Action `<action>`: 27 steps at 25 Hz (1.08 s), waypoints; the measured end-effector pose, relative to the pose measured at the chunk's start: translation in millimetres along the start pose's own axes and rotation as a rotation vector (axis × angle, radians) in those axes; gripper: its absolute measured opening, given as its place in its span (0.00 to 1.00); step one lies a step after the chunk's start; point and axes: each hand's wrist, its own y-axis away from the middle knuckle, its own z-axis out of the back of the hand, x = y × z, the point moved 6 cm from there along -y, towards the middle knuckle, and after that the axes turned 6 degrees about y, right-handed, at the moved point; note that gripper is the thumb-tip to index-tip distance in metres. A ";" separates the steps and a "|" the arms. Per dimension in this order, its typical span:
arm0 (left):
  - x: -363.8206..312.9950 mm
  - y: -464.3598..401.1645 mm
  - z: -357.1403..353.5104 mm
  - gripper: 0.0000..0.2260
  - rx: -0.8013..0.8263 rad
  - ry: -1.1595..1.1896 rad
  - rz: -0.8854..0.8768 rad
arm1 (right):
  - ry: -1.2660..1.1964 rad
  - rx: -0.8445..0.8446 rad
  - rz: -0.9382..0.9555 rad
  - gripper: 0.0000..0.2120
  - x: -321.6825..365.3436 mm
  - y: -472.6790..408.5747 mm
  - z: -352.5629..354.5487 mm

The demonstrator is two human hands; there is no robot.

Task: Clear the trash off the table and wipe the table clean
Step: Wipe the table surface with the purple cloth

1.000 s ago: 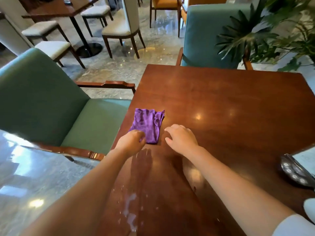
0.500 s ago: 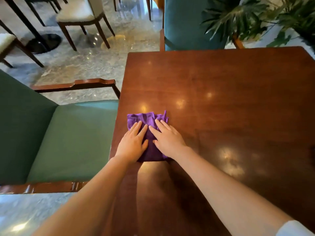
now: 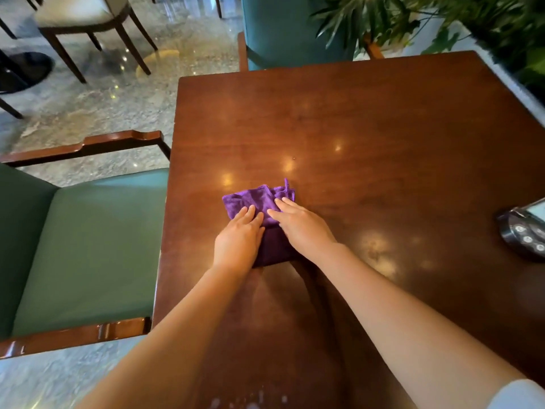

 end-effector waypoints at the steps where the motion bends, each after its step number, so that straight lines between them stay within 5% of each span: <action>1: -15.6 -4.4 -5.6 0.18 0.014 0.002 -0.024 | 0.002 0.000 -0.024 0.21 -15.4 8.3 3.0; 16: -183.9 3.5 -75.6 0.25 0.431 -0.228 -0.555 | 0.145 0.127 -0.160 0.23 -178.3 165.2 48.4; 19: -205.5 21.2 -80.1 0.23 0.575 -0.080 -0.624 | 0.162 0.138 -0.164 0.23 -188.5 198.7 55.3; 21: -198.1 25.0 -61.8 0.22 0.489 0.117 -0.648 | 0.216 0.039 -0.159 0.21 -185.3 207.8 65.8; 24: -114.4 28.5 -23.5 0.22 0.093 0.213 -0.414 | 0.241 -0.036 -0.150 0.28 -162.8 200.5 63.3; 27: -13.1 53.5 -13.6 0.23 0.131 0.082 -0.115 | 0.234 0.045 -0.207 0.33 -147.0 194.9 32.0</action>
